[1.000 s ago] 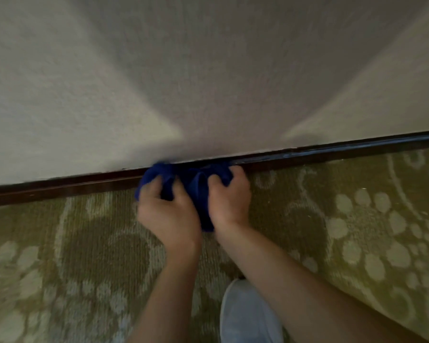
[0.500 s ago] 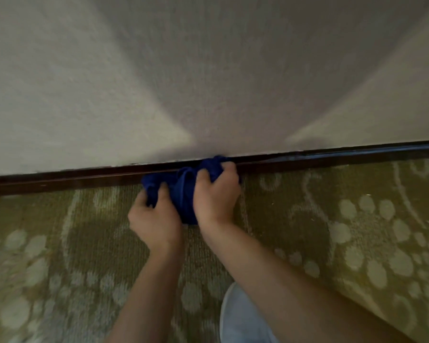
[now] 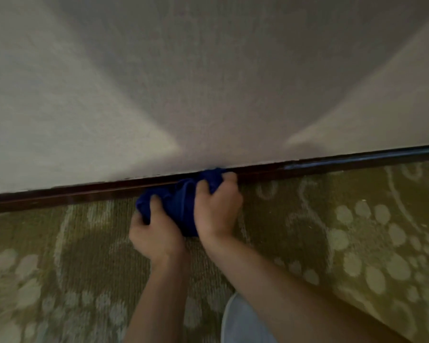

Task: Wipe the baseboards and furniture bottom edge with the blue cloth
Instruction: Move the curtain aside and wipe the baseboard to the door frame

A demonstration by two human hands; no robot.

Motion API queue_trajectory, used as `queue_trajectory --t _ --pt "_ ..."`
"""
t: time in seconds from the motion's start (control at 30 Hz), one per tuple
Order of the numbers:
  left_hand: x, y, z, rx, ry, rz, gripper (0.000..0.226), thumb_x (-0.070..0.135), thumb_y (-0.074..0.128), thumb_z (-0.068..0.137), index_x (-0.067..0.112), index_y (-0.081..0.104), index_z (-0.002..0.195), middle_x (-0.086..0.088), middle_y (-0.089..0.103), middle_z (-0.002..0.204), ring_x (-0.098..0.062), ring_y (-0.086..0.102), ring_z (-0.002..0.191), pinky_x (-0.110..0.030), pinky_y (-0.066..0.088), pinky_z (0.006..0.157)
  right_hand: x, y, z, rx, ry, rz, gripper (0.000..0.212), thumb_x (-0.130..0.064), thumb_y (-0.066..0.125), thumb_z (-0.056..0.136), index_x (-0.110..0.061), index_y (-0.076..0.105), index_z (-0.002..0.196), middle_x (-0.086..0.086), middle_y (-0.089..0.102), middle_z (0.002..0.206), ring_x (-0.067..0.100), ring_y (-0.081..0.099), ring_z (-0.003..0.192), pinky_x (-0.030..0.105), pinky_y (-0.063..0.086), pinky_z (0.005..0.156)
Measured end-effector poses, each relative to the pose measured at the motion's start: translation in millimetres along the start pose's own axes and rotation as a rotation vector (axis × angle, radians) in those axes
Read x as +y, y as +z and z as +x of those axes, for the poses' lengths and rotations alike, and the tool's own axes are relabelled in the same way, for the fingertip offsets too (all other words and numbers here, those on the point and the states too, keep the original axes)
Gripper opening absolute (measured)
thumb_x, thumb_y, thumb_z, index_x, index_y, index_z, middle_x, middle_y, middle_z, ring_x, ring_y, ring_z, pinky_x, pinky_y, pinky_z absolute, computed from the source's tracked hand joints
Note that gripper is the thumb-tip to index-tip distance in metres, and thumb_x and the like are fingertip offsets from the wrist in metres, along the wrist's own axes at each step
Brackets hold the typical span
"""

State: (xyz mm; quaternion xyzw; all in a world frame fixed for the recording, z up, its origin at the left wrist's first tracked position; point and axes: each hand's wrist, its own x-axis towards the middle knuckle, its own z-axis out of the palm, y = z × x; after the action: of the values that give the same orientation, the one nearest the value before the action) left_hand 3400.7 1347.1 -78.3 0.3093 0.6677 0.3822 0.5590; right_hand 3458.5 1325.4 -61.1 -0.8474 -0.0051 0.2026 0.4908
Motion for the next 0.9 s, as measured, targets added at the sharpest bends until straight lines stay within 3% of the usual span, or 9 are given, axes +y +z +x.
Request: queue_trajectory --t 0.1,0.2,0.3,0.4,0.5,0.57,0.77,0.83,0.9 --pt "0.9 8.4 -4.1 -0.093 -0.043 0.034 0.01 0.018 0.066 0.091 0.016 0.072 0.083 0.002 0.071 0.079 -0.006 0.068 0.07 -0.022 0.052 0.059 5.0 -15.3 15.5 -0.048 0.031 -0.029 0.019 -0.016 0.063 0.084 -0.005 0.064 0.099 0.013 0.069 0.096 0.029 0.065 0.093 0.031 0.049 0.08" --pt "-1.6 24.4 -15.3 -0.311 -0.175 0.031 0.015 0.015 0.07 0.088 0.014 0.07 0.073 -0.001 0.072 0.075 -0.014 0.068 0.075 -0.024 0.054 0.062 11.1 -52.9 48.9 0.199 0.186 0.055 0.02 -0.016 0.064 0.083 -0.003 0.065 0.098 0.017 0.069 0.099 0.031 0.066 0.091 0.041 0.055 0.085" --pt "1.5 27.3 -27.6 -0.438 -0.287 0.039 0.013 0.013 0.068 0.09 0.012 0.068 0.076 0.002 0.072 0.074 -0.01 0.069 0.071 -0.024 0.056 0.06 11.1 -69.3 67.5 0.359 0.304 0.184 0.025 -0.017 0.059 0.087 -0.001 0.063 0.106 0.015 0.067 0.105 0.025 0.064 0.085 0.037 0.055 0.082" --pt "15.2 16.2 -20.7 -0.217 -0.287 -0.084 0.014 0.012 0.066 0.091 0.013 0.059 0.079 -0.001 0.067 0.08 -0.012 0.066 0.073 -0.027 0.057 0.069 3.0 -39.9 52.6 0.3 0.318 0.174 0.03 -0.022 0.06 0.087 -0.003 0.062 0.111 0.015 0.067 0.112 0.032 0.065 0.1 0.039 0.054 0.088" --pt "27.6 -1.7 0.2 0.048 -0.249 -0.207 0.012 0.018 0.062 0.092 0.014 0.051 0.09 0.003 0.058 0.085 -0.018 0.065 0.086 -0.042 0.056 0.089 -7.3 7.6 15.4 0.006 0.331 0.177 0.028 -0.023 0.063 0.086 -0.006 0.062 0.107 0.014 0.067 0.109 0.031 0.065 0.099 0.036 0.054 0.085" --pt "32.8 -8.2 6.6 0.088 -0.21 -0.238 0.016 0.022 0.06 0.093 0.019 0.046 0.101 0.006 0.055 0.086 -0.019 0.064 0.088 -0.044 0.057 0.088 -14.0 25.1 0.9 -0.124 0.401 0.243 0.031 -0.025 0.063 0.085 -0.006 0.061 0.11 0.013 0.066 0.109 0.032 0.066 0.099 0.042 0.056 0.088" --pt "19.6 13.7 -7.0 -0.274 -0.238 -0.018 0.011 0.019 0.064 0.092 0.014 0.061 0.101 -0.002 0.068 0.101 -0.014 0.066 0.089 -0.031 0.059 0.076 1.8 -28.8 40.7 0.096 0.441 0.403 0.034 -0.019 0.068 0.072 -0.002 0.064 0.101 0.018 0.069 0.106 0.033 0.068 0.093 0.053 0.057 0.085" --pt "10.2 21.7 -18.7 -0.476 -0.322 0.041 0.01 0.014 0.063 0.093 0.011 0.064 0.102 -0.004 0.069 0.101 -0.016 0.067 0.09 -0.025 0.059 0.061 4.1 -57.5 62.4 0.209 0.462 0.429 0.045 -0.022 0.068 0.072 -0.001 0.063 0.111 0.017 0.068 0.114 0.032 0.068 0.095 0.052 0.057 0.086" --pt "4.8 25.8 -24.7 -0.495 -0.362 0.051 0.009 0.011 0.061 0.094 0.009 0.062 0.102 -0.006 0.068 0.101 -0.018 0.067 0.093 -0.022 0.059 0.059 2.9 -69.1 76.2 0.234 0.508 0.426 0.044 -0.018 0.065 0.082 0.0 0.059 0.122 0.013 0.064 0.12 0.03 0.065 0.1 0.048 0.055 0.092"
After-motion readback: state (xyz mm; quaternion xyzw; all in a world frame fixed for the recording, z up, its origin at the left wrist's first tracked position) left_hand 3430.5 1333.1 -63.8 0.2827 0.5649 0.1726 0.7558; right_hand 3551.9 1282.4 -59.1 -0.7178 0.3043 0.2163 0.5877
